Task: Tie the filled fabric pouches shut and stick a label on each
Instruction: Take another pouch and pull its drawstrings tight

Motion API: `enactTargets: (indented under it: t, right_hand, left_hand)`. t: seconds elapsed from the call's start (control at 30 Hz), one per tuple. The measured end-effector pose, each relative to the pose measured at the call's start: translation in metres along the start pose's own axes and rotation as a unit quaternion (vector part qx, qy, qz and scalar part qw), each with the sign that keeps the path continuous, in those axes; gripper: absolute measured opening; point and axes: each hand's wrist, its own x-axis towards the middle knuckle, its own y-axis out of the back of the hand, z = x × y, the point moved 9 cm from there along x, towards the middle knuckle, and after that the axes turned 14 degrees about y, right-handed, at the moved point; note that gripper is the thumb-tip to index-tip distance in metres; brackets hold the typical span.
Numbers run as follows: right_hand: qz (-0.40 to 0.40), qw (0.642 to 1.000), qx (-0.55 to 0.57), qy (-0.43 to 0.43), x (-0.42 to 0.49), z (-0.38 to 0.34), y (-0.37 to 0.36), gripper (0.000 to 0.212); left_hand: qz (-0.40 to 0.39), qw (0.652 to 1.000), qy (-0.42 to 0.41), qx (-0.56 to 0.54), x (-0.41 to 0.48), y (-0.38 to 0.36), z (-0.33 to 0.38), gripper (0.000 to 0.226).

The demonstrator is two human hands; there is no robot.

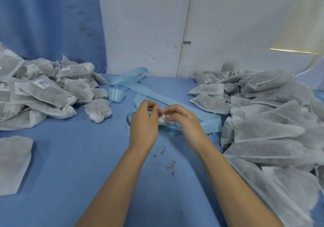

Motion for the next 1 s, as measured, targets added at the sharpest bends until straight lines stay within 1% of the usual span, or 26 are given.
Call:
enactTargets:
  t: [0.13, 0.2, 0.3, 0.4, 0.47, 0.53, 0.7, 0.77, 0.9, 1.0]
  right_hand:
    - [-0.028, 0.995, -0.092, 0.021, 0.003, -0.007, -0.004, 0.028]
    - [-0.033, 0.991, -0.127, 0.022, 0.005, -0.008, -0.007, 0.032]
    - [-0.060, 0.990, -0.114, 0.055, 0.006, -0.017, -0.019, 0.039]
    - [-0.060, 0.991, -0.095, 0.078, 0.008, -0.023, -0.023, 0.040]
    - [-0.041, 0.994, -0.063, 0.077, 0.008, -0.024, -0.019, 0.042]
    - [-0.025, 0.998, -0.031, 0.054, 0.008, -0.023, -0.014, 0.045]
    - [-0.016, 1.000, 0.016, 0.003, 0.007, -0.020, -0.004, 0.037]
    - [-0.005, 0.998, 0.062, -0.016, 0.005, -0.017, 0.000, 0.035]
    - [0.039, 0.979, 0.188, -0.067, 0.003, -0.006, 0.005, 0.029]
    - [0.099, 0.954, 0.268, -0.087, 0.002, 0.001, 0.009, 0.023]
  left_hand:
    - [0.004, 1.000, -0.014, 0.006, -0.004, 0.000, 0.008, 0.011]
    - [0.005, 0.999, -0.003, -0.034, -0.006, 0.002, 0.010, 0.011]
    - [0.005, 0.994, 0.038, -0.106, -0.004, 0.003, 0.006, 0.009]
    - [0.003, 0.990, 0.051, -0.133, -0.003, 0.003, 0.005, 0.008]
    - [-0.012, 0.986, 0.050, -0.159, -0.004, 0.001, 0.005, 0.014]
    - [-0.023, 0.984, 0.042, -0.170, -0.003, 0.000, 0.005, 0.015]
    - [-0.018, 0.993, 0.018, -0.113, -0.001, 0.001, 0.006, 0.012]
    - [-0.022, 0.994, 0.014, -0.106, -0.001, 0.000, 0.006, 0.013]
    - [-0.032, 0.995, 0.002, -0.090, -0.003, -0.005, 0.007, 0.018]
    - [-0.055, 0.996, -0.006, -0.074, -0.006, -0.013, 0.006, 0.020]
